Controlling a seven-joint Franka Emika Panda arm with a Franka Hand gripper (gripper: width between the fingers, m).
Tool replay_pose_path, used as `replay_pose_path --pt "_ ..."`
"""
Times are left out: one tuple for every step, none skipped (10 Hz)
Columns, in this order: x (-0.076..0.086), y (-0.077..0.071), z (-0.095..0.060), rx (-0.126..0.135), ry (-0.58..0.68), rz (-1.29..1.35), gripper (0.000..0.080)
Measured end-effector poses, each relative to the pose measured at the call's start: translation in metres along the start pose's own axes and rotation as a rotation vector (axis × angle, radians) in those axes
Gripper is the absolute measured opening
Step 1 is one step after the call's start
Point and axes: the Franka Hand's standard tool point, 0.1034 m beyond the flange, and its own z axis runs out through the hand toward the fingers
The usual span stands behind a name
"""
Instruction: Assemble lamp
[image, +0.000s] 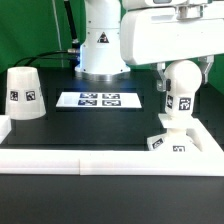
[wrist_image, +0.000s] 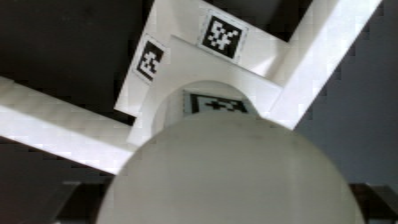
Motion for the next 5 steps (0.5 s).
replay_pose_path --pt "0.0000 0.0000 0.0000 0.001 0.000 0.013 0.0576" --pt "0.0000 0.0000 0.0000 0.001 0.000 0.018 0.0576" --pt "0.0001 0.0001 -0.0001 0.002 0.001 0.082 0.0576" --pt "0.0000 0.0004 -0.0001 0.006 0.002 0.184 0.0576" --pt "0.0004 0.0004 -0.0006 0.008 0.003 0.300 0.0576"
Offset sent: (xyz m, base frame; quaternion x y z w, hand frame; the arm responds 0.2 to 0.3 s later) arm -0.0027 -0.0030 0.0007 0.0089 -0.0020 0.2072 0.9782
